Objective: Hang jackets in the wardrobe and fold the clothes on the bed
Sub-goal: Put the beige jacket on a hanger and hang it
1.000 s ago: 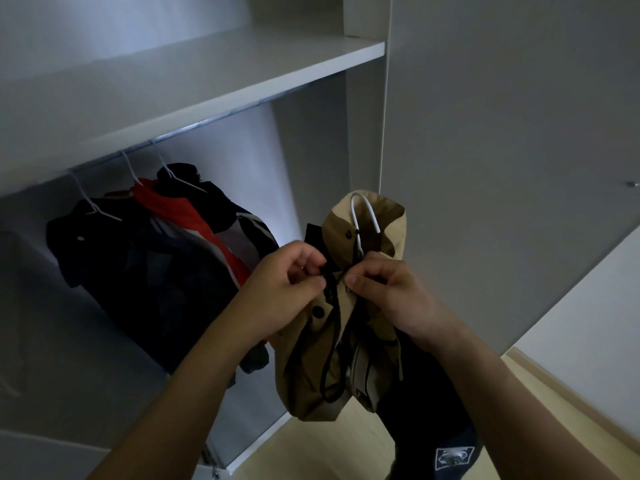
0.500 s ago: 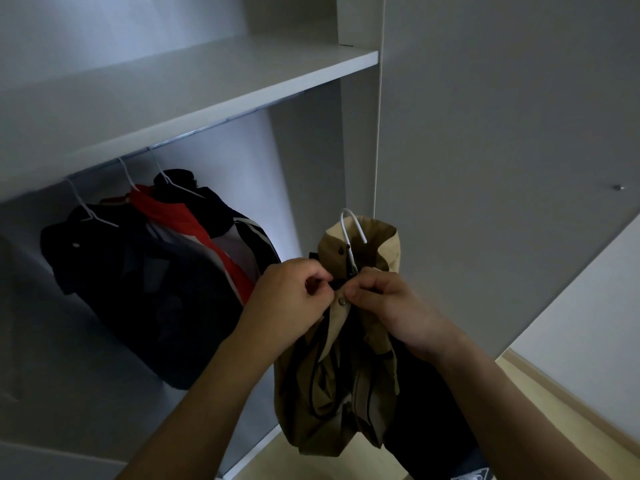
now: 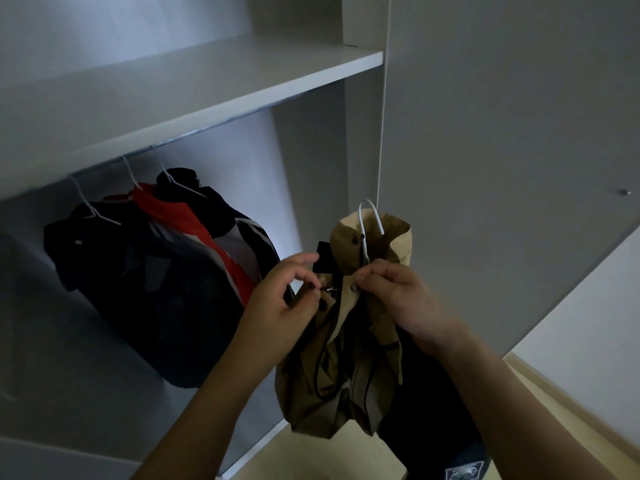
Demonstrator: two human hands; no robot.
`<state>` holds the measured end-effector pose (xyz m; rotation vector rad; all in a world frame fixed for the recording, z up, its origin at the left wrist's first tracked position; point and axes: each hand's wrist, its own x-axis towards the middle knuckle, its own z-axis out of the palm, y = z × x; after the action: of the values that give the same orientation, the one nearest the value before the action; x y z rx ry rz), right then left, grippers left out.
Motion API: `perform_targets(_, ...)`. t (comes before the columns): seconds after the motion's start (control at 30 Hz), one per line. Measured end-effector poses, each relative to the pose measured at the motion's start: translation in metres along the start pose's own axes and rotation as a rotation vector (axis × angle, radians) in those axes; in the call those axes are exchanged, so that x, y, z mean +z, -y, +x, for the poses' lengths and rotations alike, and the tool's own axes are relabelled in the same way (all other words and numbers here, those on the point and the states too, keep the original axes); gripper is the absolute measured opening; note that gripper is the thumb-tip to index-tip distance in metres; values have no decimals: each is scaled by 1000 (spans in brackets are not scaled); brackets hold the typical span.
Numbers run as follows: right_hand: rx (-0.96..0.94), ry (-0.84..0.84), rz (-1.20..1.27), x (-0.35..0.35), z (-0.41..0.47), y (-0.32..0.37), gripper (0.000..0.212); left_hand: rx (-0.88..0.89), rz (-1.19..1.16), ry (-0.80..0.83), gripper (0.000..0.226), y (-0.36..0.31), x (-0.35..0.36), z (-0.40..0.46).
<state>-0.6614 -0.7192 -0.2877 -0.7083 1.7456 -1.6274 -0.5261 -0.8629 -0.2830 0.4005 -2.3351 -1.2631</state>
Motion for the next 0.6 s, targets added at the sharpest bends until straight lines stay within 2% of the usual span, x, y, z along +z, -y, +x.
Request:
perform_targets(0.1,16,33,-35,-1,1,0,23,-94,-33,96,11,5,-1,4)
perform_targets(0.27,9,67,-199,-5,4,-5,13,12,167,-51,7,4,10,-1)
perform_targets(0.43,-29,-108,-98,-3,11,-11,17,99,302,-78,10,5,29,-15)
perform_targets(0.53,-37,-230,-94,2,13,-15,10,98,278,-126,12,6,40,-16)
perform_targets(0.6,-46,-317,-100,9,13,-18,13,105,234,-135,13,5,40,-12)
